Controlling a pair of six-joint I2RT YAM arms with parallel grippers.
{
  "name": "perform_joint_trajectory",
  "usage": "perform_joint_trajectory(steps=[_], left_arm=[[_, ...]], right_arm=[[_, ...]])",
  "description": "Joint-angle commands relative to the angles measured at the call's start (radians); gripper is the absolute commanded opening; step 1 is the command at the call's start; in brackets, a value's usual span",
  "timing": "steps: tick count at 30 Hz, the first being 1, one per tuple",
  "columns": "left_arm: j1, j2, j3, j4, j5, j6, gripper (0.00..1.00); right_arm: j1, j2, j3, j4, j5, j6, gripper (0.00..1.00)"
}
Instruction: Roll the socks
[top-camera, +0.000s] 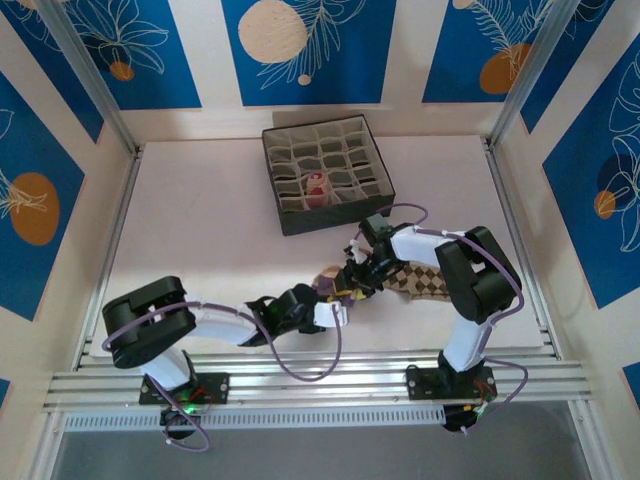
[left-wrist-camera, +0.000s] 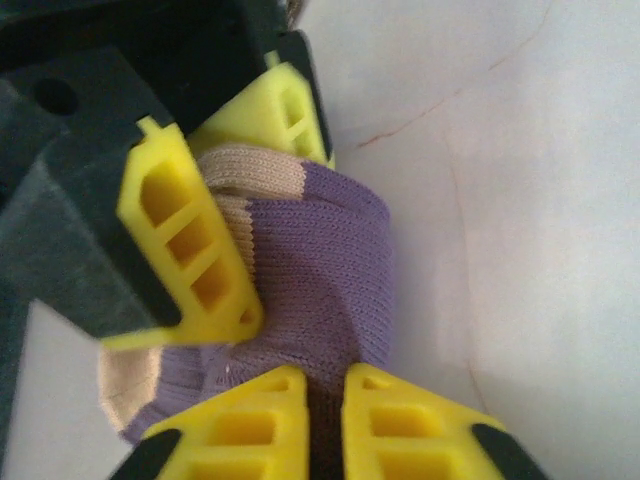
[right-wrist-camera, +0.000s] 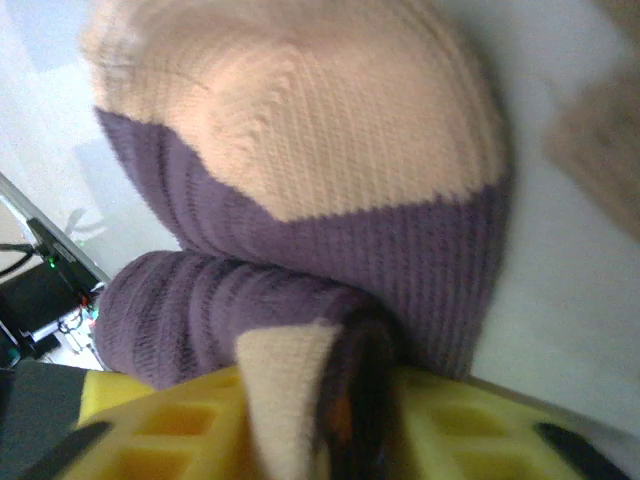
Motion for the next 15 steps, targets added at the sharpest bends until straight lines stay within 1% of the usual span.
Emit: perform_joint_trajectory(steps=[1,2,6,10,12,15], left_arm=[[0.099,0.005,-0.005,-0.165,0.295,-0.104,0.03],[0.124,0.001,0.003,-0.192,0.363,-0.125,0.02],[0.186,0.008,0.059,-0.323,0.533,-0.168,0.00],[0.251,0.074,0.171,-0.497,0.711,-0.224,0.00],[0.270,0.110,0.217,-0.555,0.753,-0.252,0.00],[0.298,0.149,0.253,-0.575,0.794,-0.314,0.00]], right_arm=[[0.023,-0.013,-0.038,-0.090,0.027,-0.050,0.53],[0.021,-0.041,-0.042,-0.088,0.029,-0.058,0.55],[0.000,-0.149,-0.062,-0.070,0.042,-0.069,0.61],[-0.019,-0.237,-0.099,-0.004,0.038,-0.069,0.64],[-0.025,-0.258,-0.117,0.024,0.038,-0.070,0.65],[-0.026,-0.275,-0.141,0.067,0.044,-0.063,0.66]])
